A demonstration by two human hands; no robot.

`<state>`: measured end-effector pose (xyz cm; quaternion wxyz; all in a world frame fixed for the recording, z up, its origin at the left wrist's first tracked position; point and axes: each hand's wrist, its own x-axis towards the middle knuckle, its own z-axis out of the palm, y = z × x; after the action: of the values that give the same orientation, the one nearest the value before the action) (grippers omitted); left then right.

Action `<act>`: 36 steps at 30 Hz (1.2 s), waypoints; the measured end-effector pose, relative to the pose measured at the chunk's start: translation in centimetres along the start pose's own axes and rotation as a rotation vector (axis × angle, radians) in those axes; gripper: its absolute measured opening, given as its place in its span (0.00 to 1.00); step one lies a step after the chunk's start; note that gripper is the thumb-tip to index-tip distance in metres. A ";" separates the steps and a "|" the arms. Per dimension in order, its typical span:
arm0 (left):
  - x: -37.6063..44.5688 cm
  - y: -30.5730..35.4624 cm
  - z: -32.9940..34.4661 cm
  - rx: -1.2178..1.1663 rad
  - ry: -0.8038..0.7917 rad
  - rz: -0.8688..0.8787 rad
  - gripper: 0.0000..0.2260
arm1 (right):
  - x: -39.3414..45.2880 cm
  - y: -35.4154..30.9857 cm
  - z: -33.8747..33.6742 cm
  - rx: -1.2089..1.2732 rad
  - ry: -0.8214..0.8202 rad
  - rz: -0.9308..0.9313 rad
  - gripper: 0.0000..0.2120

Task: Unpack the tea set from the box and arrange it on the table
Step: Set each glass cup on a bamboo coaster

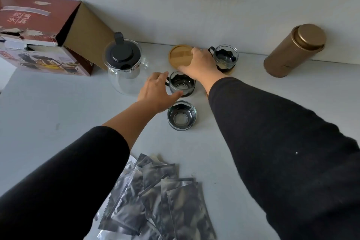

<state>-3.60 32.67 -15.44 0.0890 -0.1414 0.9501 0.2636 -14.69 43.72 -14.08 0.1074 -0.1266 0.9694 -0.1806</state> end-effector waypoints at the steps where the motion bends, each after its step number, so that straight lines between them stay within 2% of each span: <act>1: 0.2 -0.1 0.2 0.005 -0.002 0.005 0.38 | 0.6 -0.2 0.1 0.008 -0.002 0.007 0.34; 5: 0.6 -0.3 0.8 0.018 -0.005 0.031 0.41 | 2.3 -0.9 0.8 0.063 -0.035 -0.011 0.33; 7: 0.9 -0.3 0.8 -0.005 0.020 0.058 0.35 | 2.7 -1.1 1.1 0.081 -0.064 -0.036 0.30; 11: 1.4 -0.2 0.7 -0.080 0.087 0.076 0.17 | 2.8 -0.8 1.3 0.063 -0.062 -0.073 0.28; 13: 1.7 -0.1 0.8 -0.087 0.097 0.080 0.13 | 2.7 -0.6 1.2 0.055 -0.063 -0.092 0.28; 22: 2.4 -0.2 0.8 -0.081 0.078 0.146 0.09 | 2.2 0.3 0.6 -0.038 -0.078 -0.148 0.08; 29: 1.3 1.8 -2.1 -0.073 0.131 0.283 0.07 | -0.3 0.2 -3.3 0.007 0.036 -0.109 0.06; 36: -1.6 5.6 -5.0 -0.028 0.110 0.608 0.11 | -7.3 2.1 -8.8 0.044 0.244 0.030 0.07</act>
<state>-4.38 34.99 -8.14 -0.0475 0.1338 0.9485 0.2833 -10.49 50.56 -5.68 -0.0058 -0.0867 0.9729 -0.2141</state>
